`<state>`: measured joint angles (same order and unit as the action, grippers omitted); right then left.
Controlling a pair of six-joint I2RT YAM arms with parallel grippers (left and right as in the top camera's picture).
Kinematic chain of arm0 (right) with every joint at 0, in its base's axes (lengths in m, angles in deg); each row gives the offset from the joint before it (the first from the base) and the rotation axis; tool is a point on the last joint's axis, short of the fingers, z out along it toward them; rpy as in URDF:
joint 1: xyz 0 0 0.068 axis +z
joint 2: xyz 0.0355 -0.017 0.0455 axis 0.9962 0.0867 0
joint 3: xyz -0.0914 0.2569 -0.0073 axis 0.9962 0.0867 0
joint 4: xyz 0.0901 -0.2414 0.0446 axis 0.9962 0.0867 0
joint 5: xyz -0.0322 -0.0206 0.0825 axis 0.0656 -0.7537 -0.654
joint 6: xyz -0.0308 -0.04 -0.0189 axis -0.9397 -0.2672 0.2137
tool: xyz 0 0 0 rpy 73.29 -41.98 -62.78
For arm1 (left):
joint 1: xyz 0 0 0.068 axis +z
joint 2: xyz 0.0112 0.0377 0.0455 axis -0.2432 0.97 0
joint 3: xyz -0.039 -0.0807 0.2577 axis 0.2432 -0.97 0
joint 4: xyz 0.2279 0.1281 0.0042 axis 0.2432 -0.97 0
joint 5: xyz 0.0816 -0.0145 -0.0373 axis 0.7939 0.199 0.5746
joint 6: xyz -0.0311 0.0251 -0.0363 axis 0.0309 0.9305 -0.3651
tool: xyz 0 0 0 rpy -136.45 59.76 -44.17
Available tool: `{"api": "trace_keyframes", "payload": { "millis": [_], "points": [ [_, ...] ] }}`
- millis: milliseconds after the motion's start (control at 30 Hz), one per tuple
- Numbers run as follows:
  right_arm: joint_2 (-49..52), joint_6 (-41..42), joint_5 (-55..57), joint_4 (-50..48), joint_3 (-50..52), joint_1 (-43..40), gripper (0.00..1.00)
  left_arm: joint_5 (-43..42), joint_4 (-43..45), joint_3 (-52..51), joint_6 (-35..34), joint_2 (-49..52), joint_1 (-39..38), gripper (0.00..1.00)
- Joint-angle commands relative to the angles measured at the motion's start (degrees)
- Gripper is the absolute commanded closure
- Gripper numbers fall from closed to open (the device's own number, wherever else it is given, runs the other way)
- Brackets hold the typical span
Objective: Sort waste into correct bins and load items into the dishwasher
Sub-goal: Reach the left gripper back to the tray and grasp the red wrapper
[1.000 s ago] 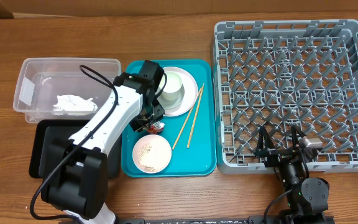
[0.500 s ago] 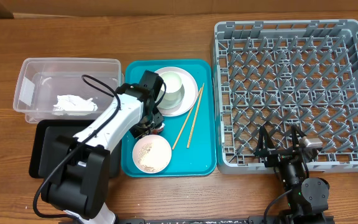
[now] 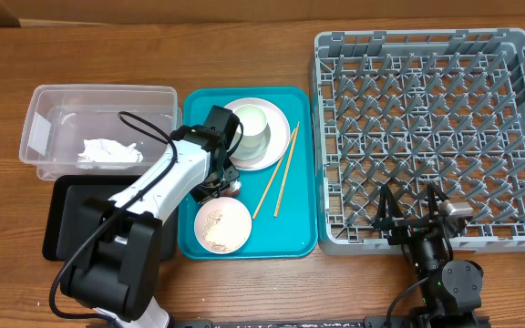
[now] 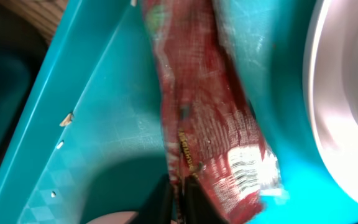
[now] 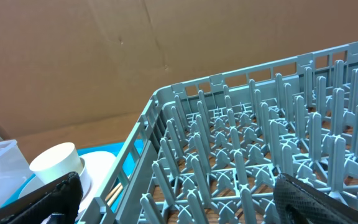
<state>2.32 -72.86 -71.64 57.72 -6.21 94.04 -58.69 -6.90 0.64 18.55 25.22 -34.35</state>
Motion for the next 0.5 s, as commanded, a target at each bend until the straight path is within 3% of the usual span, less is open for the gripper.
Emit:
{"api": "trace_keyframes", "payload": {
  "millis": [0, 233, 467],
  "points": [
    [-0.39, -0.37, 0.48, -0.39, 0.61, -0.15, 0.0, 1.38, 0.0, -0.22, -0.07, 0.07, -0.37, 0.96],
    [-0.39, -0.37, 0.48, -0.39, 0.61, -0.15, 0.0, 0.15, -3.15, 3.65, 0.31, -1.33, -0.37, 0.96],
    [-0.39, -0.37, 0.48, -0.39, 0.61, -0.15, 0.0, 0.83, -10.23, 15.89, 7.08, -4.57, -0.31, 0.96]
  ]
}}
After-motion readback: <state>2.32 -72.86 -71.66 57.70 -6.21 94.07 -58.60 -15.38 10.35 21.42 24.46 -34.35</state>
